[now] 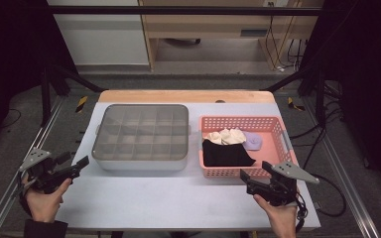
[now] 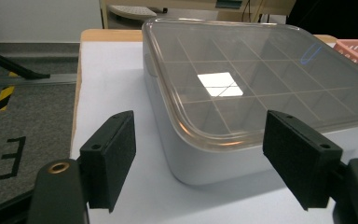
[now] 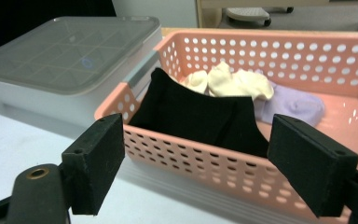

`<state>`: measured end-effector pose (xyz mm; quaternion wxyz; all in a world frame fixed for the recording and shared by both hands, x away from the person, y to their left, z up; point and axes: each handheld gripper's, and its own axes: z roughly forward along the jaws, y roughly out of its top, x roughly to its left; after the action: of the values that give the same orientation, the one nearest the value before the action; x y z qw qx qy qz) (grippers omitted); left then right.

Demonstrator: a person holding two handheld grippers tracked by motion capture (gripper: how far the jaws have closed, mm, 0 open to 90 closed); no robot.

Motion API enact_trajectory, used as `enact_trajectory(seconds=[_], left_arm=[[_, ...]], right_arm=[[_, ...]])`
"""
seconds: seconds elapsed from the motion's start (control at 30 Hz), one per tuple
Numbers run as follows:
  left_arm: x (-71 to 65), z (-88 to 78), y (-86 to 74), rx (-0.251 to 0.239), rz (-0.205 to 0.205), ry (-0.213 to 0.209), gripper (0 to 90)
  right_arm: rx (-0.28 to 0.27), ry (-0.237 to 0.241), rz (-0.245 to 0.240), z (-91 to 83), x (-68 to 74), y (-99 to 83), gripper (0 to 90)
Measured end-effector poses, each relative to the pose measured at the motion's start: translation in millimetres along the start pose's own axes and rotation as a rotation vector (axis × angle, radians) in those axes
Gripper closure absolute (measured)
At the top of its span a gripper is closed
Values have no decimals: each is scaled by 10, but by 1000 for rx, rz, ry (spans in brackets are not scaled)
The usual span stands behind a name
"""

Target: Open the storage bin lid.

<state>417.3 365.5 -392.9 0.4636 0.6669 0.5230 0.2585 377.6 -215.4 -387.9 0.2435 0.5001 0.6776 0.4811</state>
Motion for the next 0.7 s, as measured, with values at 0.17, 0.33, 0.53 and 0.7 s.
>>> enact_trajectory(seconds=[0.17,0.33,0.53,0.7], left_arm=[[-23,40,62,-6,2,-7,237],[-28,63,142,-14,0,-20,230],[-12,95,220,-16,-3,-22,230],[4,130,256,-19,1,-15,237]], right_arm=[[-14,20,-7,57,85,133,184],[-21,34,-22,151,194,231,185],[-27,69,-32,327,353,375,185],[-32,83,-41,433,451,445,173]])
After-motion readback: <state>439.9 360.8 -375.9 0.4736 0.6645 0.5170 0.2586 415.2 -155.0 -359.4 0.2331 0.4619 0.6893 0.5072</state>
